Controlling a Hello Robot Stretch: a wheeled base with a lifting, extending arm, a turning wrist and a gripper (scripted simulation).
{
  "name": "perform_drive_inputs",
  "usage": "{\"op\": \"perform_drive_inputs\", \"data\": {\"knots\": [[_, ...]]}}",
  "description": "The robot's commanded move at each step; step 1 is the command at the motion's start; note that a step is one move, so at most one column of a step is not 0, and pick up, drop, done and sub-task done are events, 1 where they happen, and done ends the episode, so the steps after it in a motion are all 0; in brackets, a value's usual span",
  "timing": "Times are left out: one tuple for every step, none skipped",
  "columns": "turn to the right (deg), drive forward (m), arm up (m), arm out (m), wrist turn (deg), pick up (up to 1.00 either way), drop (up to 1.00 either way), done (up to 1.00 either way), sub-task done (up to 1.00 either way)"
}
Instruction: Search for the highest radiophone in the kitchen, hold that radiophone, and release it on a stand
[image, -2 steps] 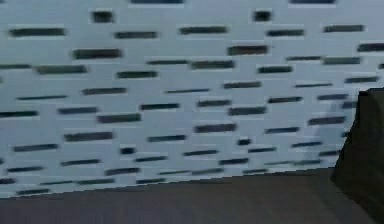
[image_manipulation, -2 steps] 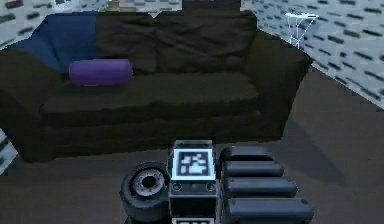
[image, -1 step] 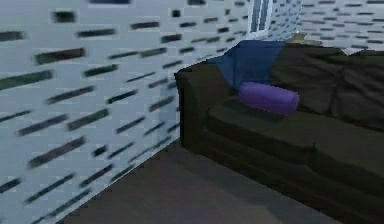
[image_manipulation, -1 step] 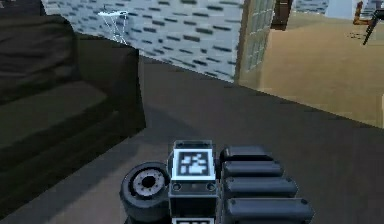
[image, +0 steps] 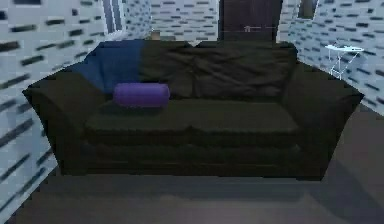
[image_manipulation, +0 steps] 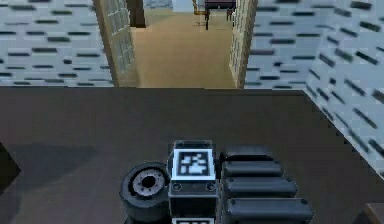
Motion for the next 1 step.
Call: {"op": "perform_drive_inputs", "data": {"knots": [[-45.0, 0.0, 0.0, 0.0, 0.0, 0.0, 0.0, 0.0, 0.0]]}}
